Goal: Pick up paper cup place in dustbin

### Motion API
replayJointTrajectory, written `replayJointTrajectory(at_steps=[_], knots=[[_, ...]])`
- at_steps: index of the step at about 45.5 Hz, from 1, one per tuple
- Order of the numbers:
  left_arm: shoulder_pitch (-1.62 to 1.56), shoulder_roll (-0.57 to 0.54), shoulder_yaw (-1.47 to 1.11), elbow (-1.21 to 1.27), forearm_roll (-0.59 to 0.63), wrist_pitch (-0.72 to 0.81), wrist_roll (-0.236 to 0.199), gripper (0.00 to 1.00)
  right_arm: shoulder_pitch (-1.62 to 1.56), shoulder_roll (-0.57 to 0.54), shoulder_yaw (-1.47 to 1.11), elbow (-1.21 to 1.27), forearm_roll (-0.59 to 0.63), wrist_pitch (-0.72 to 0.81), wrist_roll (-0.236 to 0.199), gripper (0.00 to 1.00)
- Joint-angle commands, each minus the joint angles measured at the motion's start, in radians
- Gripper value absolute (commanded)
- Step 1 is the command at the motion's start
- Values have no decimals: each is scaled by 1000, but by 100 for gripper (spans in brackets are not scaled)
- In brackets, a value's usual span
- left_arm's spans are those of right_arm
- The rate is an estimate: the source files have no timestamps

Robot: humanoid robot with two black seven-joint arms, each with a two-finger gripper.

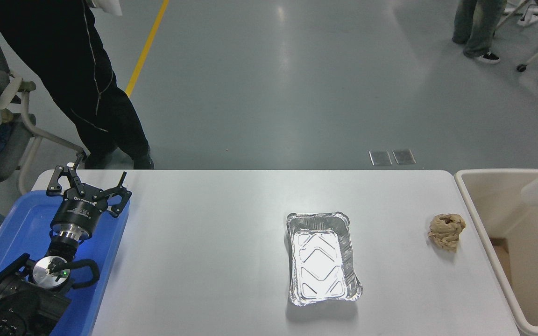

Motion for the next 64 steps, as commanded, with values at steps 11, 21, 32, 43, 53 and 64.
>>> replayJointTrajectory(at_steps=[11,21,32,43,53,64], knots=[[0,-1,-2,0,-1,0,0,99,-137,79,26,-31,120,-152,-42,0],[0,-1,0,-1,1,0,0,99,-155,86,36,-29,123,-163,-74,0],[0,1,0,-1,1,0,0,99,-177,109,36,-28,124,-164,-92,8],[0,-1,0,0,1,0,-2,99,-183,106,36,-20,124,-149,-132,100],[0,-1,0,0,-1,0,0,99,-175,97,33,-17,124,-147,-131,100],[-1,-1,0,0,1,0,0,99,-66,68,26,11,124,-92,-111,100]])
